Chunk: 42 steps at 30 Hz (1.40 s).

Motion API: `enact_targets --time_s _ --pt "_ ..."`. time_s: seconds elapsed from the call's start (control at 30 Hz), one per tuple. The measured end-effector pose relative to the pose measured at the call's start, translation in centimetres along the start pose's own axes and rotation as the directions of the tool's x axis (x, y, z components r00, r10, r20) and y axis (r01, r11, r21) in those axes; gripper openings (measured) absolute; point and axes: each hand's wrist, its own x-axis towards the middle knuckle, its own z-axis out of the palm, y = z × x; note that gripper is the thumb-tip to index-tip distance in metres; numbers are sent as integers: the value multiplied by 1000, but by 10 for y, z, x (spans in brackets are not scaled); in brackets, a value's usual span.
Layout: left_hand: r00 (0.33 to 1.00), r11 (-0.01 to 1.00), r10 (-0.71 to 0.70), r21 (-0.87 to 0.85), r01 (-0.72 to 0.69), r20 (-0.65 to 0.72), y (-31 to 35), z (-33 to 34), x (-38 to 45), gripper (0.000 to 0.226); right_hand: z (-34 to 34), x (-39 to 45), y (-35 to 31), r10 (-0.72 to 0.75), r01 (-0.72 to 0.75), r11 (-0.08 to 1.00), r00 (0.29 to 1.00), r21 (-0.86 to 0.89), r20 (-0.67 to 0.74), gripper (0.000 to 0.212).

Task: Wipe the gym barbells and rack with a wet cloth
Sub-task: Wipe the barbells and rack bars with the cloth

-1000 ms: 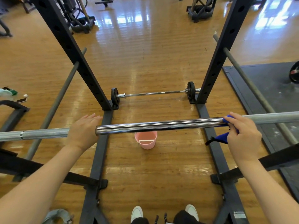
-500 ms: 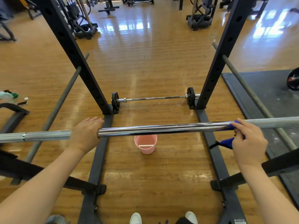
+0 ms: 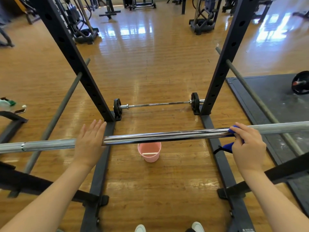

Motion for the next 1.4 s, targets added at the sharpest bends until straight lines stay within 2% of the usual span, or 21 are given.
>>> enact_targets --time_s 0.1,0.23,0.3,0.4,0.57,0.67,0.77,0.87,0.93,1.0,1.07,1.13,1.27,1.4 --pt "999 997 34 67 -34 -9 -4 3 6 61 0 -3 -1 32 -32 999 999 4 3 24" --pt "996 995 69 72 -73 58 -4 0 8 57 -6 -7 4 -14 14 1000 1000 -16 20 26" --pt "992 995 78 56 -83 97 -2 -4 10 55 -9 -6 5 19 -19 1000 1000 0 16 25" --pt "985 998 42 31 -48 169 -2 -9 10 51 -7 -3 3 48 -48 999 999 11 5 23" --pt "976 1000 -23 -7 25 218 4 -20 11 37 2 -4 -9 -64 63 998 994 21 83 27" --pt "959 998 -59 26 54 279 7 -26 15 41 2 -5 -6 -116 115 993 988 23 99 30" --pt "955 999 -39 42 28 294 4 -24 16 46 3 -3 -5 -86 84 996 994 22 69 27" --pt "972 994 28 95 -51 233 -1 -20 11 56 6 -5 -9 -42 42 999 998 20 43 25" --pt "990 994 77 70 -86 114 0 -14 7 62 7 -6 -8 -58 58 998 998 6 39 25" --pt "992 990 127 54 -128 17 7 -10 7 58 6 -2 -5 -41 41 999 999 -22 12 23" --pt "984 986 164 48 -161 -72 12 -5 11 49 4 3 -3 41 -41 999 999 -19 -34 21" --pt "980 985 172 46 -168 -103 12 0 13 40 1 0 -2 100 -101 995 994 -7 -46 22" --pt "978 986 164 16 -164 -132 0 6 4 45 -3 -11 4 58 -59 998 998 -30 -33 25" --pt "973 987 159 58 -151 -170 -13 10 1 40 -5 -7 4 73 -73 996 997 -42 -14 25"
